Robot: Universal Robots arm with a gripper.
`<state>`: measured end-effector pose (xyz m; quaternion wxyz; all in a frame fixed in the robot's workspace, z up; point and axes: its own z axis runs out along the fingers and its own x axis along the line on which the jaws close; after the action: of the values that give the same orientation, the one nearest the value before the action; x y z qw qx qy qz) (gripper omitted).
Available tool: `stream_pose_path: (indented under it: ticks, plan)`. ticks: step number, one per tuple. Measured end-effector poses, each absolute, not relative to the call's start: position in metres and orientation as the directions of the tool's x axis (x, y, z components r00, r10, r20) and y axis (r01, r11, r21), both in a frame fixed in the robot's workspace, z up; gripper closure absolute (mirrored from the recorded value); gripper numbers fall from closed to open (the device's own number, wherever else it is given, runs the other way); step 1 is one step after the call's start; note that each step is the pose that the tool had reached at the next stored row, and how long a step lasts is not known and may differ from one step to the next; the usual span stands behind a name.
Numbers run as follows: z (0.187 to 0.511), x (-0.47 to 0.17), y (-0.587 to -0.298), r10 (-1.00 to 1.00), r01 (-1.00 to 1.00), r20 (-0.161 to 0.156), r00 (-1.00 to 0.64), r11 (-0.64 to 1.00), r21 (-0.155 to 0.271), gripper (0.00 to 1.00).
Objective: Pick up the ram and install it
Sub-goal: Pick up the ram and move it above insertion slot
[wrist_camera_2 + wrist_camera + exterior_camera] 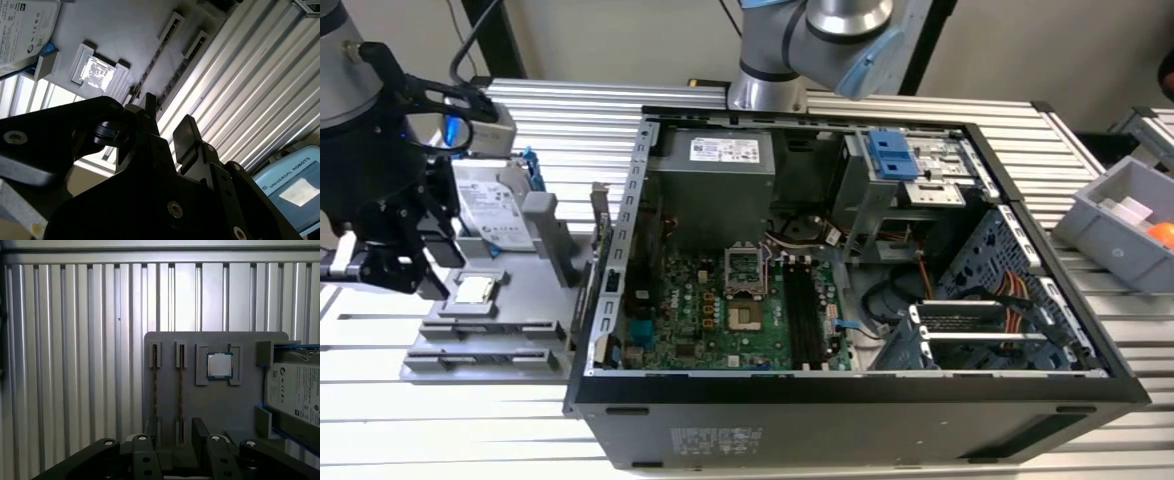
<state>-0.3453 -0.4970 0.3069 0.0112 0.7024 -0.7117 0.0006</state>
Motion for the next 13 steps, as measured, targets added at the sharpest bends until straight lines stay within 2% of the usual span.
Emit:
stream_pose_path:
  ticks: [13]
  plan:
    - [0.3021, -0.3452, -0.5039, -1.0, -1.0, 0.017, -0.004, 0.004, 0.015, 0.0]
